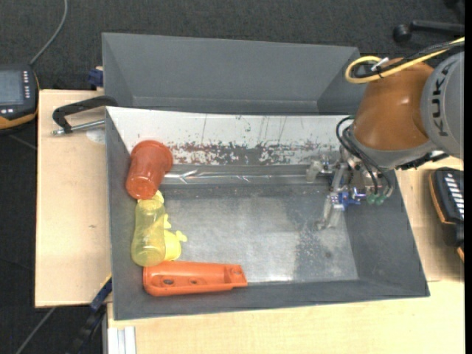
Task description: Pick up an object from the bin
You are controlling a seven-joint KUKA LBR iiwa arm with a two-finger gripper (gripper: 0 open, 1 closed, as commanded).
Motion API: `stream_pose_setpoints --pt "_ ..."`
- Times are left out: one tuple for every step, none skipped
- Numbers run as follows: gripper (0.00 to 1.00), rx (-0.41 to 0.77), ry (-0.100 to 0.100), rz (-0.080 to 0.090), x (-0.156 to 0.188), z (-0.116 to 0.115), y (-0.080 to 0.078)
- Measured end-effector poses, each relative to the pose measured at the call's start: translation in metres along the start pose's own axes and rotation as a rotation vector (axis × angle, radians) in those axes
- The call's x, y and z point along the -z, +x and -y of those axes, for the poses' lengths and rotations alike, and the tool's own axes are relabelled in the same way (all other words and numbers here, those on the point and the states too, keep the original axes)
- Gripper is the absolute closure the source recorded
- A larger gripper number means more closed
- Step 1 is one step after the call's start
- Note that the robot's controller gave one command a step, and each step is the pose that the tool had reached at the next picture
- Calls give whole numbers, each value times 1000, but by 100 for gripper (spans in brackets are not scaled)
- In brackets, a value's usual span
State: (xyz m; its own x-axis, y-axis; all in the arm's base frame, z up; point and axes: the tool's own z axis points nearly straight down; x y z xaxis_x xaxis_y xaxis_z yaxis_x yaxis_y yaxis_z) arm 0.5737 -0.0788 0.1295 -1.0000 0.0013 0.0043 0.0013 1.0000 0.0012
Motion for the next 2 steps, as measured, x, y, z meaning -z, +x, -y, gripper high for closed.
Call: stream_pose_setpoints --pt "0 1 1 8 5 0 -2" --pt "0 21 0 7 -24 -19 31"
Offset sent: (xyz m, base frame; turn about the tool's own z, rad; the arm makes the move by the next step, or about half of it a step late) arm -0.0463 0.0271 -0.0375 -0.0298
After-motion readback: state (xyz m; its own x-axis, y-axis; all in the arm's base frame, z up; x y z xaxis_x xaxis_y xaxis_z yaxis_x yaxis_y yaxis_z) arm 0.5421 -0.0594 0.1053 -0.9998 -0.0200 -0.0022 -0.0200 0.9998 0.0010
